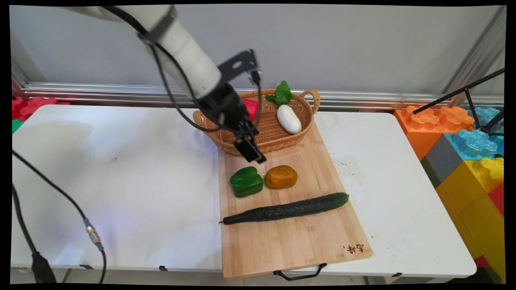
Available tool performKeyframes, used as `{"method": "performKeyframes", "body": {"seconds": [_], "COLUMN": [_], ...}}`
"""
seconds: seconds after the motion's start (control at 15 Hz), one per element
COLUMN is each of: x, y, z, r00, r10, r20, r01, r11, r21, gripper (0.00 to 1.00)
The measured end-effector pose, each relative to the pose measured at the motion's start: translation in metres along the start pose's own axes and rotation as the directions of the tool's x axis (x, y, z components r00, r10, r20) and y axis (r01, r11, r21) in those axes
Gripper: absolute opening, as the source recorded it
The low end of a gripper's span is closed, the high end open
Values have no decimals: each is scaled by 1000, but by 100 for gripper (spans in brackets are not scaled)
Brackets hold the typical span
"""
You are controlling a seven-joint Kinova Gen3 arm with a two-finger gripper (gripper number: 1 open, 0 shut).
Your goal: Pick up the potato from the cutting board
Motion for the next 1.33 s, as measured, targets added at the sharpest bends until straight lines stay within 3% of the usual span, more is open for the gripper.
{"method": "performKeyframes", "body": {"seconds": [0.67,1.2,1.27,1.33], "x": [-8,-14,-14,-15], "y": [2,-1,-2,-2], "z": [108,137,137,136], "r00": [1000,999,999,999], "r10": [-22,-33,-31,-31], "r20": [-11,-24,-28,-29], "r01": [23,33,32,32], "r11": [1000,999,999,999], "r21": [20,27,27,27], "gripper": [100,100,0,0]}}
